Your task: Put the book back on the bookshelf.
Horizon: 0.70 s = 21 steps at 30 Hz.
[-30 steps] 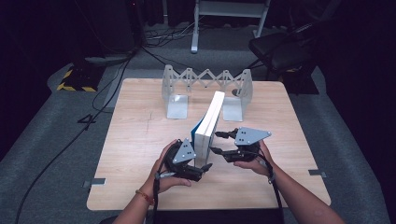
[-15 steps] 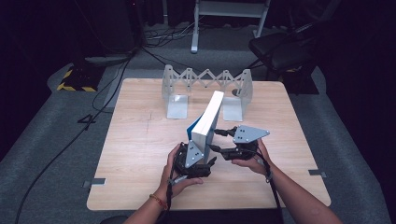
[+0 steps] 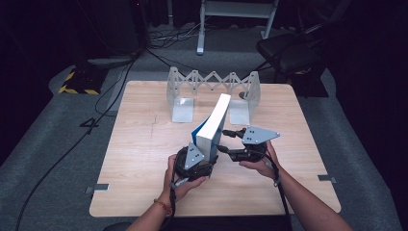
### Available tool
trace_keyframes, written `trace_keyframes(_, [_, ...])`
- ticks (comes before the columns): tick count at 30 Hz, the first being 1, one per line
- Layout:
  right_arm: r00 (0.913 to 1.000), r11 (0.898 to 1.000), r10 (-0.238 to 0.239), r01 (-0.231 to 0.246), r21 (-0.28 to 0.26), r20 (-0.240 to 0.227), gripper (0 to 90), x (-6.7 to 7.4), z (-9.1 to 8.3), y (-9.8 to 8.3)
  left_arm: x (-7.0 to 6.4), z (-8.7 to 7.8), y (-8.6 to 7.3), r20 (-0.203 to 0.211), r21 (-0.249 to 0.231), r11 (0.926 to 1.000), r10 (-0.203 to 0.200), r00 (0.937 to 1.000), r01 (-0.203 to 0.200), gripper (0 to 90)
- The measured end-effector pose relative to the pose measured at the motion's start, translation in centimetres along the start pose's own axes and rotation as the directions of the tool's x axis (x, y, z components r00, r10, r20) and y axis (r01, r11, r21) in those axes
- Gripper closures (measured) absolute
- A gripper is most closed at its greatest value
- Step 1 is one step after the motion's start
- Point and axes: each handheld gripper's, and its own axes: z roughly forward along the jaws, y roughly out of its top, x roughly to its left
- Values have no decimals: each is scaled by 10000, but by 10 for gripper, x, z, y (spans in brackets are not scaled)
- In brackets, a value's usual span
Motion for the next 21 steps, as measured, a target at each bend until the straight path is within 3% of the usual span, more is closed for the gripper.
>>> trace_keyframes(3, [10000, 10000, 40, -40, 30, 21, 443, -2, -1, -1, 0, 4, 1, -98, -182, 9995, -275, 9996, 273, 377])
trace_keyframes(6, [9997, 9998, 186, -187, 71, 129, 439, -8, -5, -3, 1, 4, 2, -109, -192, 9994, -295, 9995, 292, 380])
trace_keyframes(7, [9995, 9996, 260, -261, 63, 195, 438, -10, -8, -4, 5, 3, 2, -78, -202, 9988, -447, 9990, 446, 399])
trace_keyframes(8, [9995, 9996, 260, -261, 63, 195, 438, -10, -8, -4, 5, 3, 2, -78, -202, 9988, -447, 9990, 446, 490])
trace_keyframes(9, [9978, 9990, 421, -430, 154, 504, 438, -20, -19, -9, 5, 3, 2, -78, -202, 9988, -447, 9990, 446, 490])
trace_keyframes(14, [9932, 9970, 578, -627, 464, 1010, 419, -37, -39, -23, 21, -1, -1, 349, -163, 9935, -1120, 9931, 1126, 565])
trace_keyframes(18, [9809, 9905, 923, -1081, 854, 1710, 401, -59, -66, -47, 31, -1, -2, 1049, -115, 9941, -1063, 9888, 1081, 597])
trace_keyframes(21, [9689, 9831, 1052, -1353, 1233, 2240, 383, -76, -88, -68, 34, 1, 0, 1666, -24, 9952, -963, 9813, 980, 600])
